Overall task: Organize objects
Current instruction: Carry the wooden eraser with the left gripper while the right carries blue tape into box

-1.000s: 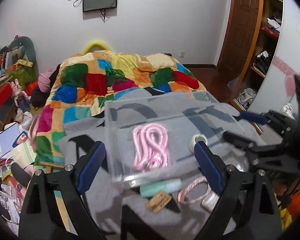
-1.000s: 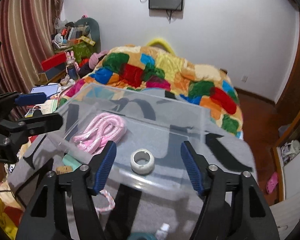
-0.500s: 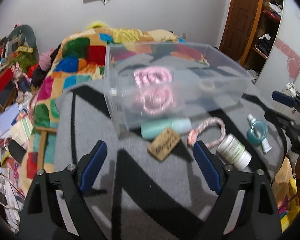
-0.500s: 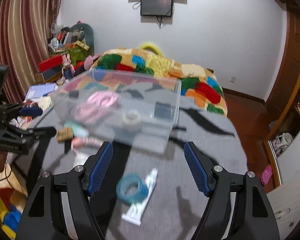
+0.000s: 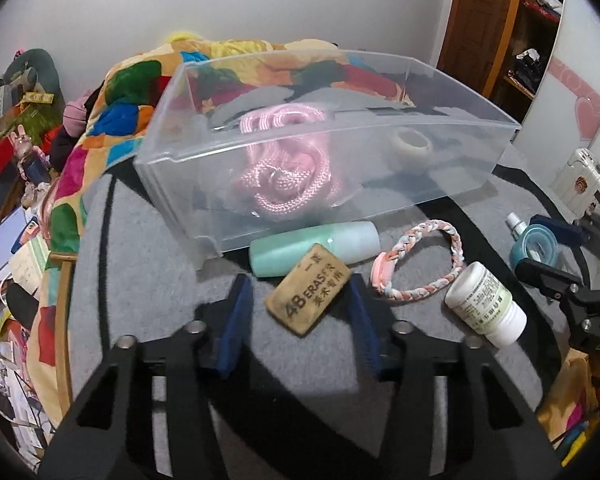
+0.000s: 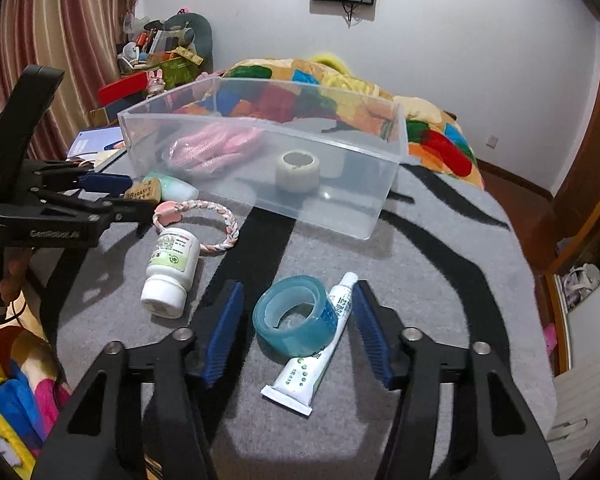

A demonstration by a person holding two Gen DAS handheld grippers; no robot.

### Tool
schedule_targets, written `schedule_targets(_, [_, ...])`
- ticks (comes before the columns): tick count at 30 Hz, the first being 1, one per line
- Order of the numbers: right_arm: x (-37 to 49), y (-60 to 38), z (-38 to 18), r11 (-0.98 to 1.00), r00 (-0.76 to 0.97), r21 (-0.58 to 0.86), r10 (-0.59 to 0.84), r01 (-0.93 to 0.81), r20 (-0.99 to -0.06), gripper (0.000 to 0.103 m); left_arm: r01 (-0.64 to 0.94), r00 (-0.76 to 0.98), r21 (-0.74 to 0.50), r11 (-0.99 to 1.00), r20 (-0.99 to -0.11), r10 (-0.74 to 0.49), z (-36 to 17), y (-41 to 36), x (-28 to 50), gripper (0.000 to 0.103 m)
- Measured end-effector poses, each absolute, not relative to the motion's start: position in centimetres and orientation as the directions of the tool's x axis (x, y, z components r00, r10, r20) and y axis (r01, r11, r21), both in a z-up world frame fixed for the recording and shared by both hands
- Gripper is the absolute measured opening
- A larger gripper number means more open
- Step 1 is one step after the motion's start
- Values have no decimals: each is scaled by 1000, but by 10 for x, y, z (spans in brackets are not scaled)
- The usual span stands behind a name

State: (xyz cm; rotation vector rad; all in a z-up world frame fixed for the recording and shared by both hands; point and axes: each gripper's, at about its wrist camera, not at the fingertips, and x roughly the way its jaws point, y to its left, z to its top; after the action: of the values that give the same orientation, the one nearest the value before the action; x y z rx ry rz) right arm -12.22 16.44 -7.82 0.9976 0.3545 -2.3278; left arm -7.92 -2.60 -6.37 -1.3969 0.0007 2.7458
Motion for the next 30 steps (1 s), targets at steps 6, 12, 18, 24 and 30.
schedule_targets(6, [-125,172,-84,-816,-549,16,-403,578,-732,30,-53,-613,-28,-998,-789,55,-61,-25,-70,28])
schedule_targets(12, [-127,174,-82,-816,-542,29,-410,578,-734,14,-52,-637,-43,-998,-768,66,-54,-26,-57,25])
schedule_targets(18, [-124,175,-76,-802,-522,60,-442,595,-729,24,-56,-661,-39,-998,-747,66,-40,-27,-40,25])
schedule_targets(24, [-136,160,-64,-802,-536,74,-462,593,-707,45,-56,-685,-44,-997,-725,70,-27,-28,-35,25])
schedule_targets(30, [-172,139,-73,-807,-484,120,-458,578,-746,45,-61,-705,-51,-997,-705,79,-21,-26,-36,25])
